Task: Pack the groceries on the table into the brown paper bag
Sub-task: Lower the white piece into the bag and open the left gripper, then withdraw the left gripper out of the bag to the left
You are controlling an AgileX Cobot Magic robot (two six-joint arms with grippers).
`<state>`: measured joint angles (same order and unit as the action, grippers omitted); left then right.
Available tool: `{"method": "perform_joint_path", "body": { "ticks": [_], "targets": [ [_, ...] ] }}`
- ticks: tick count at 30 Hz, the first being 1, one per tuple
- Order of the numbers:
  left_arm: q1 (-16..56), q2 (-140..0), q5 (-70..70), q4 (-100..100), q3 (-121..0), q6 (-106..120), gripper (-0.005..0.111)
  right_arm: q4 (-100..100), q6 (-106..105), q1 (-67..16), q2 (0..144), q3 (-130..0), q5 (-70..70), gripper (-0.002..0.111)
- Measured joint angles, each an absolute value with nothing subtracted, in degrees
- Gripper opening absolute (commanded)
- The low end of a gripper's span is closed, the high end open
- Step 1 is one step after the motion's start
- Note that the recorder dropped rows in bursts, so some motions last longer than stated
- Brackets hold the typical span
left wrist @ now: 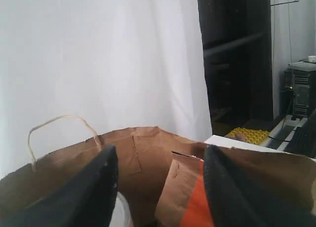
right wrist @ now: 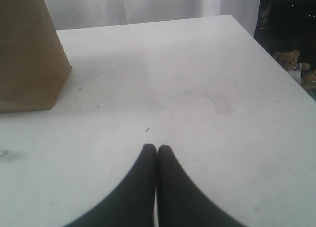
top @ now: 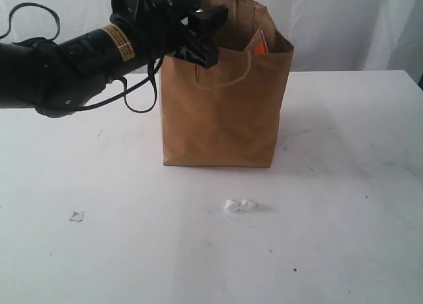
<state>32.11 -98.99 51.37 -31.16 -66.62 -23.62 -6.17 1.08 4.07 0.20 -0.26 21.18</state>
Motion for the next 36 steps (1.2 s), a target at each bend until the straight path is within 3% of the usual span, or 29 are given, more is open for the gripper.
{"method": "perform_joint_path", "body": {
  "ticks": [11,17,23,28,36],
  "targets": [
    [32.11,-84.29,48.01,-31.16,-53.97,-23.65,0.056,-6.17,1.08,4.07,0.2,-0.26,21.18,0.0],
    [32.11,-71.86,36.87,-31.95,-45.08,-26.12,0.056,-6.17,1.08,4.07,0.2,-0.26,21.18,0.0],
    [32.11,-64.97,35.22,-42.3,-37.49,-35.17,0.056,-6.17,1.08,4.07,0.2,-0.26,21.18,0.0],
    [32.11,-64.78,43.11,-62.98,-31.54,-45.05,0.056,-6.17,1.08,4.07,0.2,-0.26,21.18,0.0],
    [32.11,-75.12,48.68,-60.81,-29.73,-44.69,0.056,-6.17,1.08,4.07,0.2,-0.26,21.18,0.0]
  ]
}}
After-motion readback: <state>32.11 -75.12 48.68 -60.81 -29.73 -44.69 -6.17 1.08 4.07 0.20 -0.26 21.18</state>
